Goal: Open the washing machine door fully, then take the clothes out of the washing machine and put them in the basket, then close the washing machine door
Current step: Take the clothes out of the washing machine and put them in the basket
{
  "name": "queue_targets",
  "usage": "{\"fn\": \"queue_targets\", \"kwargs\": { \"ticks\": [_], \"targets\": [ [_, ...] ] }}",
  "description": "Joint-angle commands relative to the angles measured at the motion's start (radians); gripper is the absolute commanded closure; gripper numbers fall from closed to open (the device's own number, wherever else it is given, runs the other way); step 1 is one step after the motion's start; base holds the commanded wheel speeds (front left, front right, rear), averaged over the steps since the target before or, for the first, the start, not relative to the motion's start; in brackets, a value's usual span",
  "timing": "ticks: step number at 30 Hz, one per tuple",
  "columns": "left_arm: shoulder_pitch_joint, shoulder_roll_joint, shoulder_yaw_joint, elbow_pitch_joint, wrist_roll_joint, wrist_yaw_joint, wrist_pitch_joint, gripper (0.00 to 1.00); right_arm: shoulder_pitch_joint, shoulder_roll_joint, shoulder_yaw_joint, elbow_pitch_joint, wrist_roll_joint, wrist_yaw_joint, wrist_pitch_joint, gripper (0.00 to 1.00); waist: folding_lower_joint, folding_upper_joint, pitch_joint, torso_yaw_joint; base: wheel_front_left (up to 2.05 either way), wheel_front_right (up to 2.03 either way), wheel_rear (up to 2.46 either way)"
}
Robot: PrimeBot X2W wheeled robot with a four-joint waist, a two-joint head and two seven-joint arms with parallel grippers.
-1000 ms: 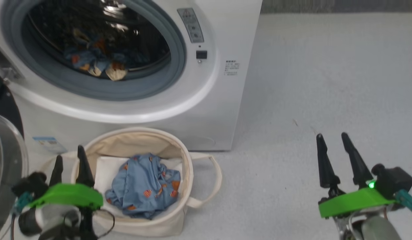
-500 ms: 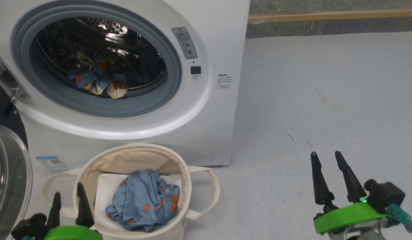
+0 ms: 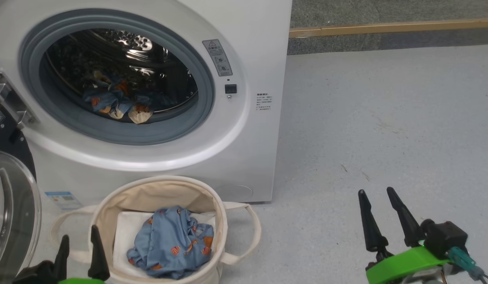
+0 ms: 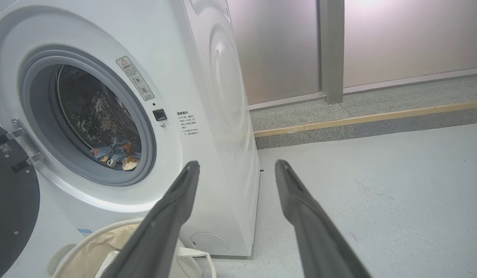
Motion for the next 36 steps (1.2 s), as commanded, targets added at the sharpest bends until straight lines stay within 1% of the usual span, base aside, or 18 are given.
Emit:
{"fn": "queue_targets", "kwargs": {
  "ticks": [1,16,25,36],
  "targets": [
    [-0.019,0.028,0.024,-0.048,0.016,0.011,0.006,0.00,-0.023,-0.019,0.030,-0.033,-0.028,0.001,-0.012,0.00,0.0001,-0.0001,0.000,0.002,0.00,0.00,0.00],
    [-0.020,0.057,-0.007,-0.078,0.047,0.027,0.024,0.00,-0.055,-0.032,0.086,-0.039,-0.027,0.001,-0.012,0.00,0.0001,-0.0001,0.000,0.001,0.00,0.00,0.00],
    [-0.026,0.073,-0.012,-0.077,0.051,0.031,0.026,0.00,-0.061,-0.035,0.084,-0.037,-0.024,0.001,-0.012,0.00,0.0001,-0.0001,0.003,0.002,0.00,0.00,0.00],
    [-0.049,0.084,-0.033,-0.088,0.049,0.023,0.038,0.00,-0.060,-0.037,0.056,-0.044,-0.023,0.001,-0.012,0.00,0.0001,-0.0001,0.012,-0.001,0.00,0.00,0.00]
  ]
}}
